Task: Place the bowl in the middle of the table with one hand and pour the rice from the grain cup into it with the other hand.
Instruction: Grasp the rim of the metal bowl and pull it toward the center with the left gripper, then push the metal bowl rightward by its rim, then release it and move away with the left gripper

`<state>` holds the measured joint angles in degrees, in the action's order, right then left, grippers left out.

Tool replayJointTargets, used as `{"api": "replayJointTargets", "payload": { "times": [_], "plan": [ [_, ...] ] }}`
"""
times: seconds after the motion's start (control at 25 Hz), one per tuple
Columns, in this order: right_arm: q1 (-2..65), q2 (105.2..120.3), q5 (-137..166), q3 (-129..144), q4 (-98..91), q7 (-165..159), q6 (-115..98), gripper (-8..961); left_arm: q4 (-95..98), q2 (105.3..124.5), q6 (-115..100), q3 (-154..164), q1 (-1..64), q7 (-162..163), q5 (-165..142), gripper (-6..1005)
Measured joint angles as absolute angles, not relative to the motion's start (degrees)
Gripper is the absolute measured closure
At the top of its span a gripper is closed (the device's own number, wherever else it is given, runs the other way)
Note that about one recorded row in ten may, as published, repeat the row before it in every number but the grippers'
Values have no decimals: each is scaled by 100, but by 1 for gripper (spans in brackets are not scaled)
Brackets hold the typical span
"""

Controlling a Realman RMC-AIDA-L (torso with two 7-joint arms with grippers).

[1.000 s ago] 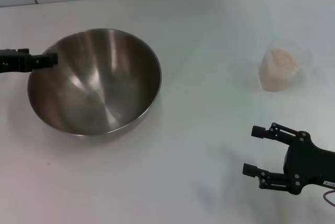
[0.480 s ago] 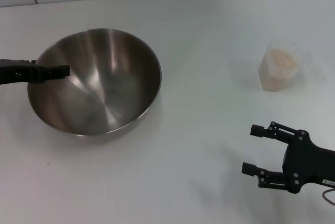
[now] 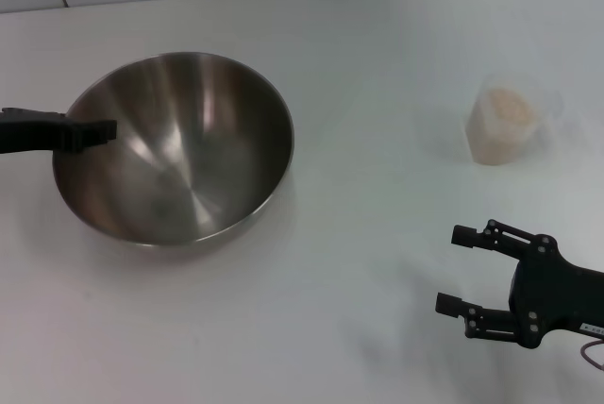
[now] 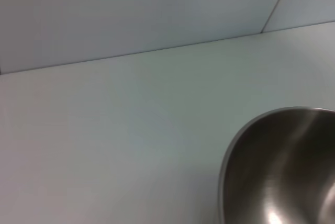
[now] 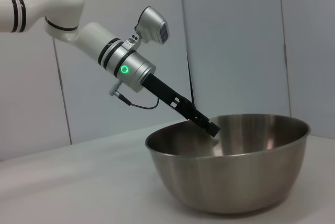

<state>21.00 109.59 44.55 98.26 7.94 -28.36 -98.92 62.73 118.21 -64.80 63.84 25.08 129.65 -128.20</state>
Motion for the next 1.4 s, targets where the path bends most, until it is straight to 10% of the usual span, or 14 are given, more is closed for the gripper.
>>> {"api": "replayJointTargets", "payload": {
  "times": [0.64,1.4],
  "plan": [
    [2100,10958,4455,9826,791,-2856,-9892,123,6200,11797,-6668,6390,2662,12951,-12820,936],
    [2127,10985,4456,9870,791,-2857,-9889,123,4321,11854,-6379,5989,4524,12560,-12750,961]
  ]
}}
